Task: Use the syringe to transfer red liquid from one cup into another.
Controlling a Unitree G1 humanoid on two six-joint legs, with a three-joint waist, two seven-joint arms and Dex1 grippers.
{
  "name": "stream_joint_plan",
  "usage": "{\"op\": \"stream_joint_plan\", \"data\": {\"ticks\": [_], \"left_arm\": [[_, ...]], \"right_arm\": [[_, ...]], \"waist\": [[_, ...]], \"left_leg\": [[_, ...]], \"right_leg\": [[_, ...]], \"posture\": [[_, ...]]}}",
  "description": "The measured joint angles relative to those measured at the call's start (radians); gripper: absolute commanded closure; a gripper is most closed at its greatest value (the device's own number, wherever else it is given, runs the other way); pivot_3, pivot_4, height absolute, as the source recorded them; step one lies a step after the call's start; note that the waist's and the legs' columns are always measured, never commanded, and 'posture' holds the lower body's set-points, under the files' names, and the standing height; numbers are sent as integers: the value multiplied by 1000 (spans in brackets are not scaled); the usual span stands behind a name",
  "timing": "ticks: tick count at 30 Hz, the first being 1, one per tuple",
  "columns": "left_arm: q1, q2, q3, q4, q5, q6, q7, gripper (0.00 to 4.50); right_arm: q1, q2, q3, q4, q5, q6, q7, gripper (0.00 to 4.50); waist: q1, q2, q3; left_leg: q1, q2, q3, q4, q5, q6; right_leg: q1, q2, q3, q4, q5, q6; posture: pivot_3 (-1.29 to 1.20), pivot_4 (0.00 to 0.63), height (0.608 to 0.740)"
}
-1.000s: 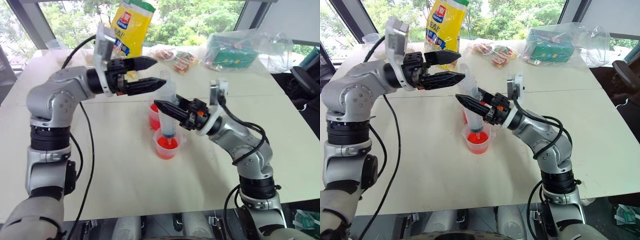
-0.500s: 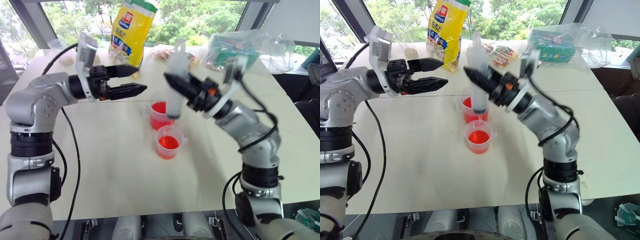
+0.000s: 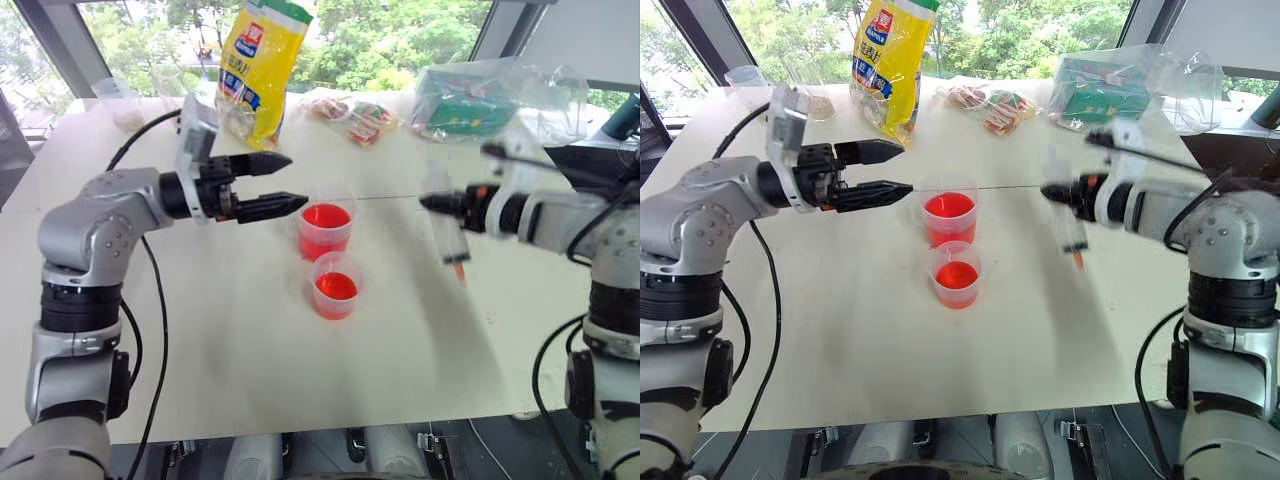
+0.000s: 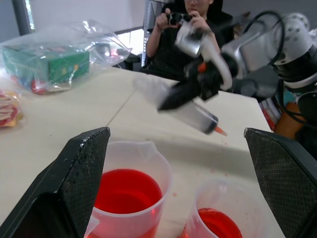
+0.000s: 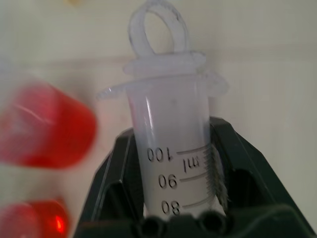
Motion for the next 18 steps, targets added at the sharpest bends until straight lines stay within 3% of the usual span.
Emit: {"op": "stream_joint_plan", "data": {"ticks": [8,10,11,14,18], "left_arm": [[37,0,-26,-40,20,-18,-3,39],[50,0,-30,-55,20,-17,1,0],[61,1,-30,-71,19,-16,5,0],[100,2,-32,-118,8,6,15,0],[124,17,-32,-145,-3,22,27,0]], "right_arm": [[19,21,64,87,-158,-33,81,3121],[18,32,63,93,-182,-40,100,2091],[19,41,63,94,-194,-45,107,1793],[23,49,61,72,-208,-47,131,121],[38,38,52,2,-213,-25,164,48]], "waist": [[1,0,0],[1,0,0],[0,0,0],[1,0,0],[2,0,0]], "left_leg": [[0,0,0,0,0,0],[0,0,0,1,0,0],[0,0,0,1,0,0],[0,1,-1,0,0,0],[0,0,-1,0,0,0]], "right_leg": [[0,1,0,0,0,0],[0,1,0,0,0,0],[0,1,0,0,0,0],[0,1,0,0,0,0],[0,1,0,0,0,0]], "posture": [[0,150,740],[0,150,740],[0,150,740],[0,150,740],[0,150,740]]}}
